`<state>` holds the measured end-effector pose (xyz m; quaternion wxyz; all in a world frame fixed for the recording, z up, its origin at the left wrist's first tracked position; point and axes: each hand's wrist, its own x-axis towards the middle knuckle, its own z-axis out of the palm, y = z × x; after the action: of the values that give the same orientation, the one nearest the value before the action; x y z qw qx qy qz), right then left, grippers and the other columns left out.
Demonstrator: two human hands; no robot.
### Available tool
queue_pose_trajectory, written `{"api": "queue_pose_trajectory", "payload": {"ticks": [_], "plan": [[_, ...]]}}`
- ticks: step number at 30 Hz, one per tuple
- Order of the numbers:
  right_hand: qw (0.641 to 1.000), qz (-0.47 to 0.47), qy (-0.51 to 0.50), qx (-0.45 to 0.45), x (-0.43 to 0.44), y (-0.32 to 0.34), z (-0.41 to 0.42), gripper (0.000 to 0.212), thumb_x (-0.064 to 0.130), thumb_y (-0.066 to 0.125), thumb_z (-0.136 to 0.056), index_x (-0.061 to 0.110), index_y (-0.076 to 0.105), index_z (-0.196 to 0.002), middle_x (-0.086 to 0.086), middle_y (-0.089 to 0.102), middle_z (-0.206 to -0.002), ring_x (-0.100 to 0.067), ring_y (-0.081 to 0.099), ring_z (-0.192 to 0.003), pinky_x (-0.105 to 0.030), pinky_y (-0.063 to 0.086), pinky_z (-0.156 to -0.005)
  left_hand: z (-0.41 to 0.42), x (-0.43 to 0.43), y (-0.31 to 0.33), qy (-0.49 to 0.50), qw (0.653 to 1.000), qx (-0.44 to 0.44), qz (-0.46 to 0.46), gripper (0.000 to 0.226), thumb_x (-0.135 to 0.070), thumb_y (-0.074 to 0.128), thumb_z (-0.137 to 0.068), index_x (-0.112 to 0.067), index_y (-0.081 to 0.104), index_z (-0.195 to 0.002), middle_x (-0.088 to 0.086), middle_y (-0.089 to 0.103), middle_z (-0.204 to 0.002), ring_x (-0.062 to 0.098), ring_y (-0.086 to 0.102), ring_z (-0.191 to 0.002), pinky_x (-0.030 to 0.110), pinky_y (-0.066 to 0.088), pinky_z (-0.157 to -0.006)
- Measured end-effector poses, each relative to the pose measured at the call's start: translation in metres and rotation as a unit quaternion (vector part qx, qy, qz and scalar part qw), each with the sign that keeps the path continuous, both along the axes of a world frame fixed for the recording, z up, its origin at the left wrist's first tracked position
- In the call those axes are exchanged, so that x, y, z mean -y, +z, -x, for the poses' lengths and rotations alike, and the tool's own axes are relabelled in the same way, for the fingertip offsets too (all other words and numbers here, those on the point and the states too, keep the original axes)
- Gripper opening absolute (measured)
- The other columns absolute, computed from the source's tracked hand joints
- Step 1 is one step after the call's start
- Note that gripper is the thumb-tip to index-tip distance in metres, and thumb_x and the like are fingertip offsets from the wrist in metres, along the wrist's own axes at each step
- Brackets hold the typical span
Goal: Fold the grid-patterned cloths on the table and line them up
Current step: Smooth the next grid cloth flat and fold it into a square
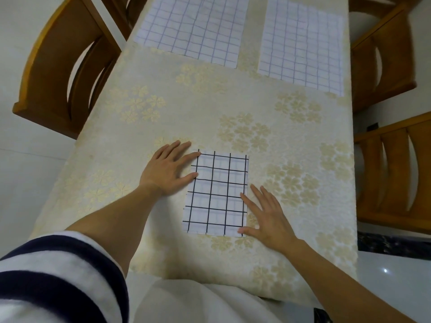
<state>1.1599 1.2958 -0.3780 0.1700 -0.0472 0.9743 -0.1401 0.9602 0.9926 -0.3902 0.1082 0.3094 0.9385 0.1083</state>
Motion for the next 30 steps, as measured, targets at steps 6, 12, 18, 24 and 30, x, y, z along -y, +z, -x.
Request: {"api": "queue_pose_trajectory", "payload": {"ticks": [6, 12, 18, 24, 30], "plan": [[0.993, 0.077, -0.094, -0.010, 0.006, 0.011, 0.006, 0.079, 0.069, 0.056, -0.087, 0.040, 0.026, -0.154, 0.010, 0.016, -0.163, -0.013, 0.008, -0.151, -0.035, 0.007, -0.121, -0.007, -0.008, 0.008, 0.050, 0.995, 0.042, -0.079, 0.060, -0.069, 0.029, -0.100, -0.049, 0.021, -0.156, -0.012, 0.016, -0.168, 0.010, 0.007, -0.155, 0.041, 0.009, -0.126], [0.930, 0.078, -0.354, -0.066, 0.044, 0.013, 0.035, 0.041, 0.047, 0.065, -0.090, 0.016, 0.062, -0.117, -0.004, 0.060, -0.112, -0.024, 0.053, -0.109, -0.040, 0.045, -0.096, -0.014, -0.090, 0.026, -0.113, 0.985, -0.050, -0.121, 0.047, -0.029, 0.069, -0.094, -0.024, 0.058, -0.139, 0.008, 0.048, -0.152, 0.035, 0.041, -0.142, 0.054, 0.032, -0.117], [0.910, 0.066, -0.408, 0.026, 0.059, 0.009, 0.044, 0.018, 0.040, 0.066, -0.088, 0.023, 0.064, -0.088, -0.007, 0.058, -0.100, -0.029, 0.059, -0.098, -0.042, 0.051, -0.087, -0.020, -0.172, 0.043, -0.349, 0.931, 0.011, 0.105, 0.041, -0.042, 0.065, -0.094, -0.031, 0.059, -0.133, -0.005, 0.043, -0.155, 0.022, 0.028, -0.149, 0.043, 0.007, -0.125], [0.894, 0.173, -0.410, 0.044, 0.027, 0.018, 0.043, 0.013, 0.030, 0.065, -0.094, 0.017, 0.066, -0.096, 0.004, 0.065, -0.080, -0.014, 0.062, -0.076, -0.022, 0.049, -0.065, 0.007, -0.179, 0.056, -0.333, 0.932, 0.008, 0.141, 0.019, -0.042, 0.064, -0.095, -0.033, 0.070, -0.110, -0.007, 0.066, -0.121, 0.021, 0.051, -0.127, 0.045, 0.013, -0.123], [0.911, 0.176, -0.372, 0.009, -0.022, 0.032, 0.054, 0.018, 0.023, 0.063, -0.097, 0.012, 0.074, -0.104, -0.002, 0.073, -0.095, -0.013, 0.064, -0.083, -0.007, 0.042, -0.067, 0.035, -0.151, 0.053, -0.202, 0.976, 0.055, 0.066, 0.023, -0.044, 0.061, -0.098, -0.024, 0.071, -0.103, -0.005, 0.072, -0.102, 0.022, 0.058, -0.104, 0.035, 0.034, -0.104]]}}
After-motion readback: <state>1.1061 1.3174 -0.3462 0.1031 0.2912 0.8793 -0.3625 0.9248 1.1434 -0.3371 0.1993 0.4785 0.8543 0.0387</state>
